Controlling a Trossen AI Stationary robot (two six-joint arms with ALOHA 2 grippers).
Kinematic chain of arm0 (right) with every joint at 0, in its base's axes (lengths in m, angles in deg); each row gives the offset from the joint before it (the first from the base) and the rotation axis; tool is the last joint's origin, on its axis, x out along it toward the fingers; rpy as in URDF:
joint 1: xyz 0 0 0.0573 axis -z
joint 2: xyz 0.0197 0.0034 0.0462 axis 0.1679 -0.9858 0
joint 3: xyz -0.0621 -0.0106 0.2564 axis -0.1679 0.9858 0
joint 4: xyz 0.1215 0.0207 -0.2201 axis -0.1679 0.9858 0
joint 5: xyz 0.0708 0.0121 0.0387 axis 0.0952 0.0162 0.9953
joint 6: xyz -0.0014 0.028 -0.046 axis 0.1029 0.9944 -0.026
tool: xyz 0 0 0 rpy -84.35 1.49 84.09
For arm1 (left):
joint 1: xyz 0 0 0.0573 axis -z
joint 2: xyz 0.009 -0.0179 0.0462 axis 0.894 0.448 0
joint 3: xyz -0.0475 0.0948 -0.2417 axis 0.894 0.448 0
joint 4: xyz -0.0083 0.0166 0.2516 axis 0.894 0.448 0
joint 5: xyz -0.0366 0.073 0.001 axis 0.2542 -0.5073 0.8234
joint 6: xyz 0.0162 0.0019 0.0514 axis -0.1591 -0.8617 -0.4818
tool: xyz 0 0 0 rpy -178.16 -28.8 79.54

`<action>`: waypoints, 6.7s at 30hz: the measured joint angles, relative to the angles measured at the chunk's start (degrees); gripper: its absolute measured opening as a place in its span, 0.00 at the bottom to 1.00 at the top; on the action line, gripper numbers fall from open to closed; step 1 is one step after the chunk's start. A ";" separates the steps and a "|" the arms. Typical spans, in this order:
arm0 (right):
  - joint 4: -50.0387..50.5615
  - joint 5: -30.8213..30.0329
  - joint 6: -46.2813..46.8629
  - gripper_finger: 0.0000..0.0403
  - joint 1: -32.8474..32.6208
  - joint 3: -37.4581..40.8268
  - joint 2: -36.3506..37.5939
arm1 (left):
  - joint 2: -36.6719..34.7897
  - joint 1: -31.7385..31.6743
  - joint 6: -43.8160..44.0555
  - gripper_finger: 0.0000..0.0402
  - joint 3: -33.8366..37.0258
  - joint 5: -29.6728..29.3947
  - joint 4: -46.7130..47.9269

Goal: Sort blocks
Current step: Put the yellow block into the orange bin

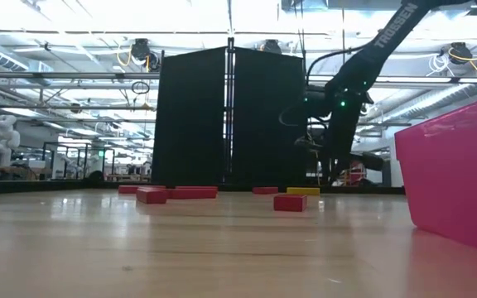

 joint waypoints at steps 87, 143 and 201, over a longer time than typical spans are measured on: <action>35.39 1.43 -103.76 0.02 -15.11 -52.96 -31.88 | -3.59 0.00 0.11 0.04 0.01 0.57 0.02; 30.35 -0.17 -117.65 0.03 -12.41 -53.92 -32.45 | -3.59 0.00 -1.82 0.04 0.02 4.00 0.02; 39.85 2.89 -87.44 0.01 -10.57 -49.81 -30.53 | -3.61 0.00 -2.93 0.04 0.02 6.45 0.02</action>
